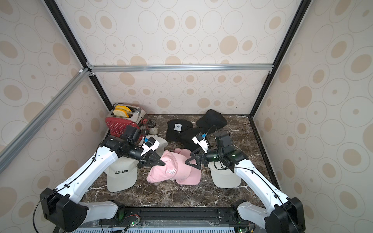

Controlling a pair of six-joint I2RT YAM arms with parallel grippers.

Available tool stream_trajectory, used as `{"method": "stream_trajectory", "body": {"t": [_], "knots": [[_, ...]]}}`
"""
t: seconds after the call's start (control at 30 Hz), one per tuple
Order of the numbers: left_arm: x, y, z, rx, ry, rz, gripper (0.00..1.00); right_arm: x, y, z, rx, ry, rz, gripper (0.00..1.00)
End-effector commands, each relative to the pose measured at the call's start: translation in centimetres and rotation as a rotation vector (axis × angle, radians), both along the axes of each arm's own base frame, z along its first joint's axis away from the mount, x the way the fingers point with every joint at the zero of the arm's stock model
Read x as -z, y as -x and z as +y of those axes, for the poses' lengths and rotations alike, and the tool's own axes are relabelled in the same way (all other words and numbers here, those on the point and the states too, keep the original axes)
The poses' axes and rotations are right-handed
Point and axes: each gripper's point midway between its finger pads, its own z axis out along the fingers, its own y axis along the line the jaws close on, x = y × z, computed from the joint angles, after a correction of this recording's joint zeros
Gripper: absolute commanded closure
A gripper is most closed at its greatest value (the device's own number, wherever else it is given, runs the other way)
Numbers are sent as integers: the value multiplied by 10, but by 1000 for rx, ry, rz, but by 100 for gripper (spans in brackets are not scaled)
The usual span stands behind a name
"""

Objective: Stack the baseball caps by color
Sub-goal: Pick up the baseball cap from the center of the board.

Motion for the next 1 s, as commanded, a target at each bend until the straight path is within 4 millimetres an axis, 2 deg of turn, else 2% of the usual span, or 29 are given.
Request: {"method": "stream_trajectory", "body": {"t": [0.0,0.2,0.27,0.47,0.63,0.77,0.97], "knots": [[-13,5,-9,49,17,-43,100,-7,16,9,-95,-26,39,16],[-14,8,-14,85,27,-48,100,8,14,11,-92,23,55,21],[-13,8,-15,89,26,-48,100,6,17,12,-108,6,63,26],[-7,3,-17,87,6,-24,100,-2,24,11,-142,-23,27,57],[-4,0,-18,87,-3,-11,100,0,24,9,-127,-17,8,76],[1,-3,-18,77,-30,-8,100,4,21,7,-105,-1,-10,100],[8,-9,-18,56,-76,-1,100,19,15,3,-46,50,4,100]]}}
